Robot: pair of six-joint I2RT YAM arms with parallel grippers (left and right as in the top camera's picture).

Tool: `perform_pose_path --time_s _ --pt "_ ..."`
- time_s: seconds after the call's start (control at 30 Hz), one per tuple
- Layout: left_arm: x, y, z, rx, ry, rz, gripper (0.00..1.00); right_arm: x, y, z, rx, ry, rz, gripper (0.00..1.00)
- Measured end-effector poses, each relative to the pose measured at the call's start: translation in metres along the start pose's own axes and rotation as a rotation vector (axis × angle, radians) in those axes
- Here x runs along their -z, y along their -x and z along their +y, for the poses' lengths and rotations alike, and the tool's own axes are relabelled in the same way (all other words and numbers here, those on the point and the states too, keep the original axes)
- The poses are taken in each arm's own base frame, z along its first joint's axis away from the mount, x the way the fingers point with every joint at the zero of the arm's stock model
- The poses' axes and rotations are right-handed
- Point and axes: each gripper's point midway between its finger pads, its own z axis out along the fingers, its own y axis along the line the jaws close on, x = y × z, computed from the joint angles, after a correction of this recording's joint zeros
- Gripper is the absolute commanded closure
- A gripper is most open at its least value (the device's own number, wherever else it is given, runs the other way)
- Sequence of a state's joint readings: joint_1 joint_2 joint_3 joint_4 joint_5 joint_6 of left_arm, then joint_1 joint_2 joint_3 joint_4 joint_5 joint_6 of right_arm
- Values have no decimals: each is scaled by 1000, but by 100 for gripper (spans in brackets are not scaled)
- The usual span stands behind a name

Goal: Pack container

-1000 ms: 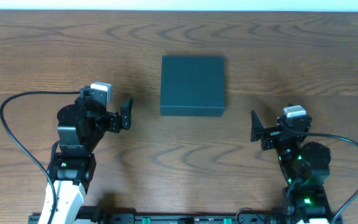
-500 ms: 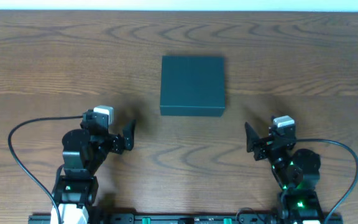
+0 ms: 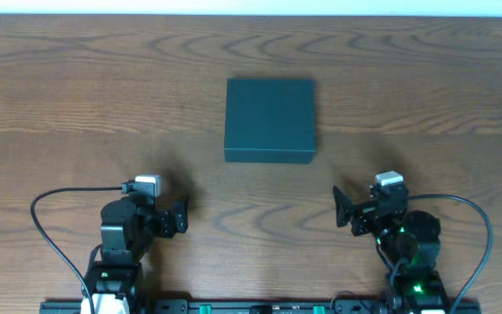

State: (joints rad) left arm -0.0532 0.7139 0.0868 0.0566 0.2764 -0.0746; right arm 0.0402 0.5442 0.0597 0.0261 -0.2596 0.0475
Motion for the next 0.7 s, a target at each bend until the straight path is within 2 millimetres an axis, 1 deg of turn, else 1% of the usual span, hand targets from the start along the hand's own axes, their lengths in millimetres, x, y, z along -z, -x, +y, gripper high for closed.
perform_pose_path --time_s 0.07,0.13,0.17,0.2,0.27,0.37,0.63,0.7 --pt "0 -13 4 15 22 50 5 1 -22 -2 -25 -12 86 1" --pt "2 -26 7 27 38 104 5 3 -39 -3 -44 -21 153 1" --pt "2 -33 8 33 44 131 5 4 -46 -4 -53 -24 182 1" --pt "3 -38 9 38 49 154 5 4 -48 -4 -54 -27 191 1" --pt "5 -49 11 46 58 195 4 4 -49 -4 -55 -28 191 1" --pt "6 -52 12 48 64 209 4 4 -49 -5 -54 -31 192 1" --pt "9 -52 13 49 72 214 4 4 -48 -5 -53 -34 187 1" --pt "10 -46 12 43 68 185 4 5 -41 -5 -46 -32 160 1"
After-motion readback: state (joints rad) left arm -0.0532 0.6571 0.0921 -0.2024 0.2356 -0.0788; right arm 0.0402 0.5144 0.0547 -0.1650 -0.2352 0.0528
